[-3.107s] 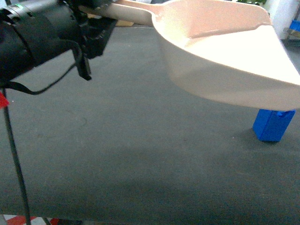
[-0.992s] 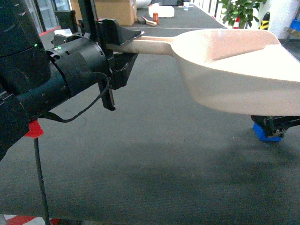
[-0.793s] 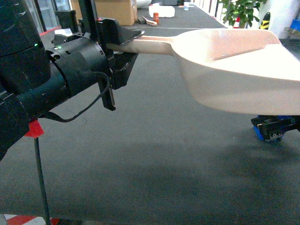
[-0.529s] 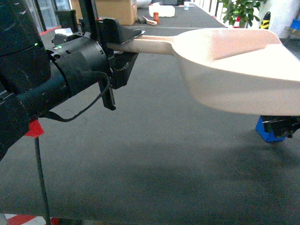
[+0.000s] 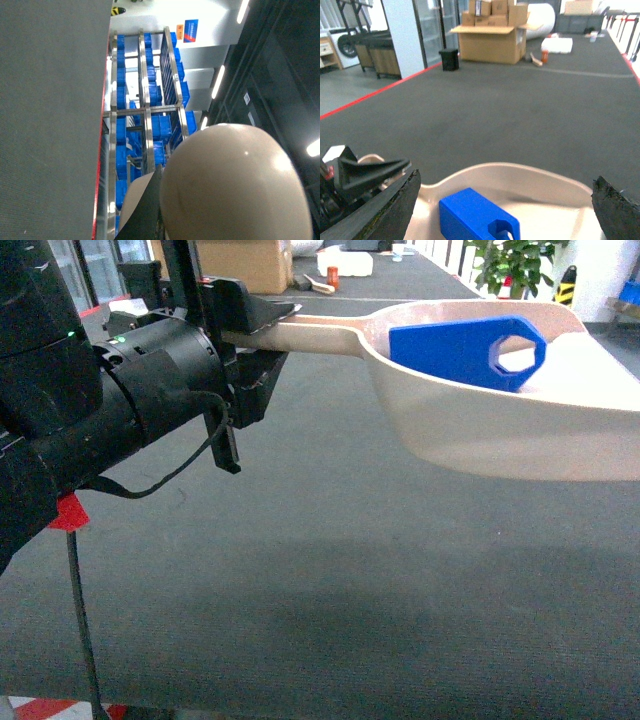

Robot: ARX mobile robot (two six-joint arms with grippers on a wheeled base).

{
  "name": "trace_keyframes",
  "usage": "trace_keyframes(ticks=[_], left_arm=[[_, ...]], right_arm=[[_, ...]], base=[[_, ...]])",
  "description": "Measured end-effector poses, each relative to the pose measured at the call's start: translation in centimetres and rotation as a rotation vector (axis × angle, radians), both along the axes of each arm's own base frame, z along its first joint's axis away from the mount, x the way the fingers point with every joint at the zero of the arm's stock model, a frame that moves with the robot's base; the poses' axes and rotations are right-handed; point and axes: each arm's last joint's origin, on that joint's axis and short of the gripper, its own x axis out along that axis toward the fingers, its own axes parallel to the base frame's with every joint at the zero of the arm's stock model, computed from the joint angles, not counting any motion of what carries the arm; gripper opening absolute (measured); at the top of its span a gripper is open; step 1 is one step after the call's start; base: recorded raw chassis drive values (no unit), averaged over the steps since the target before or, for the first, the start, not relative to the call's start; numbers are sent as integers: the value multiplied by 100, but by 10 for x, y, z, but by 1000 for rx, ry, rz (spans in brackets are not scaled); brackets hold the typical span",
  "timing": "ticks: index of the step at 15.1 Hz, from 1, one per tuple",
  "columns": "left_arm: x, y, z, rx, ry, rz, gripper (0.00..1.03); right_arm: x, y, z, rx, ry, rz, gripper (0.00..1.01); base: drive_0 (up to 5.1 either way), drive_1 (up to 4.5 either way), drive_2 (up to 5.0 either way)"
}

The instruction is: Place part in tray to right shelf

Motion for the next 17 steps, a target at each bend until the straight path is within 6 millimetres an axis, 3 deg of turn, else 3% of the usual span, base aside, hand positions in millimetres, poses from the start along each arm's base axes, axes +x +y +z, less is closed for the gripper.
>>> trace_keyframes(ticks=[2,3,4,5,6,12,13,15,17], left_arm=[[-1,-2,0,1,1,-10,17],[-1,-3,0,1,1,-14,17],[-1,-3,0,1,1,-16,17],[-1,-3,0,1,1,-15,17],[0,0,0,-1,-1,-8,17],[0,-1,0,-2,4,0,17],[0,-1,0,-2,3,-6,17],[-1,-3,0,-1,3,-15,17],[-1,-2,0,-2,3,-10,17]], right_arm=[[-31,3,44,-11,-224,20,98],[-45,8,56,-26,-262,32,97],[-59,8,65,-33,-194,-58,88],[-72,-4,60,-36,-140,-195,77],[-79,-27,29,-46,-87,-352,62],[-85,-39,-15,-74,-17,-367,42],[-89,-42,-26,-78,-8,-356,35],[-106,-57,-45,-58,-52,-360,5],[-115,-65,-69,-68,-25,-362,2]], base=[[0,0,0],[0,0,0],[0,0,0],[0,0,0],[0,0,0],[0,0,0],[0,0,0],[0,0,0],[0,0,0]])
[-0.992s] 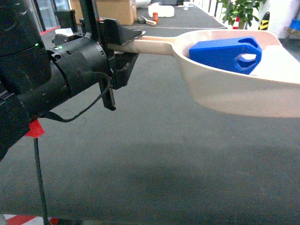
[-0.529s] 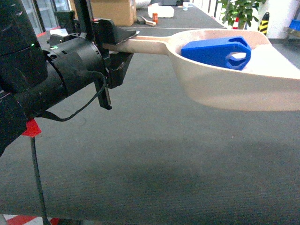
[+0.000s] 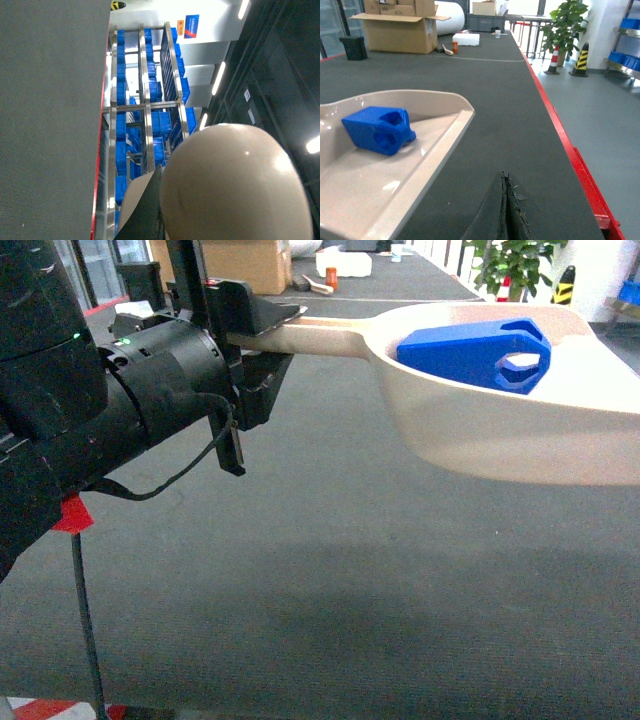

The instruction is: Place part in tray to right shelf

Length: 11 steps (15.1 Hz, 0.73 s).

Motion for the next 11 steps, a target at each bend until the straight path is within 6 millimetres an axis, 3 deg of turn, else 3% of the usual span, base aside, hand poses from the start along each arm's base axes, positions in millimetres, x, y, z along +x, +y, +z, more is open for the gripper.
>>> trace_keyframes(ticks=[6,11], left_arm=[[0,0,0,0,0,-2,17],[0,0,0,0,0,-2,17]], right_arm=[[-21,-20,-32,1,0,1,2],[-32,-20,-46,4,-3,7,2]], base=[[0,0,0],[0,0,0]])
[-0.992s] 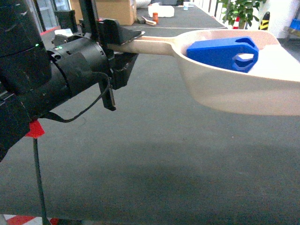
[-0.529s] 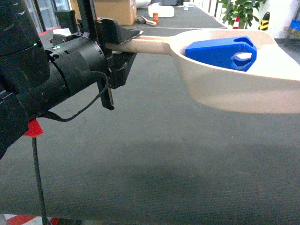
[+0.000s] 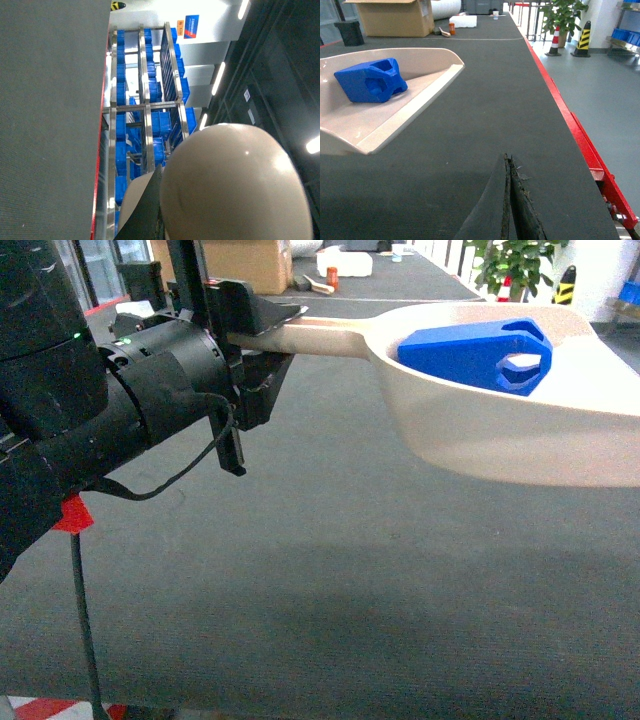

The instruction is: Place part in tray to right shelf

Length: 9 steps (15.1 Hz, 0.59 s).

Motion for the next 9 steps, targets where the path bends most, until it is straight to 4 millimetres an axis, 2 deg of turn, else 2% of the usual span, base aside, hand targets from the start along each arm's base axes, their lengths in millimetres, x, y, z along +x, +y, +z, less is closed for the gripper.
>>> trace_keyframes(ticks=[1,4,7,8,9], left_arm=[[0,0,0,0,0,1,17],[0,0,0,0,0,0,17],[1,3,0,-1,0,12,17],[1,2,0,0,1,7,17],[1,2,0,-2,-3,6,17]], right_arm=[[-1,0,-3,0,2,0,6],[-2,0,-3,0,0,0,45],[-2,0,-2,0,-4,1,81],[-2,0,-3,1,2,1,99],[-2,0,-3,1,-1,1,98]], base=[[0,0,0],[0,0,0],[475,-366,-100],[475,-270,-270],[474,-271,-271]])
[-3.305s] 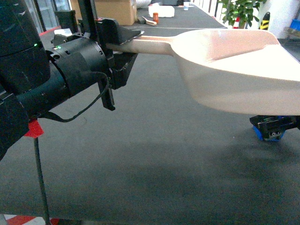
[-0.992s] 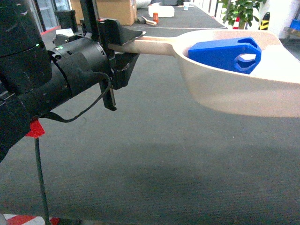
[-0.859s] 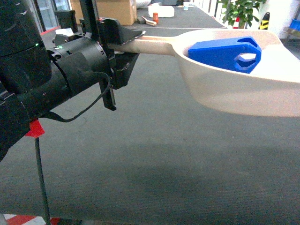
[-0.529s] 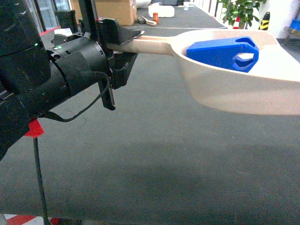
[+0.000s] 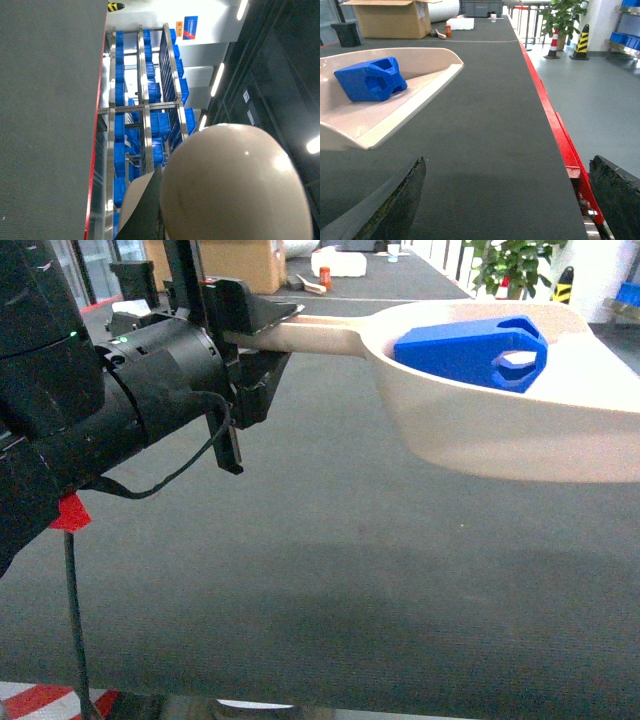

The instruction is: Place part in tray to right shelf

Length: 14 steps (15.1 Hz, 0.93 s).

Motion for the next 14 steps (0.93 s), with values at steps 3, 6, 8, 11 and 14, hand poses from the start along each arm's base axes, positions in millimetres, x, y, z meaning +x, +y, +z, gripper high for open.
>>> trace_keyframes(ticks=[3,6,8,11,14], left_arm=[[0,0,0,2,2,-1,17],[0,-1,-1,3,7,-5,17],[0,-1,0,1,1,-4,17],[0,-1,0,1,1,-4,17],[0,-1,0,2,3,-4,17]], right_arm=[[0,0,0,0,4,0,98],[0,0,0,0,3,0,98],[0,0,0,0,3,0,98],[0,0,0,0,3,0,98],[0,0,0,0,3,0,98]], base=[[477,-134,-355],[470,-139,-363],[490,-249,-249],[496,-249,-249],[498,-247,-247]])
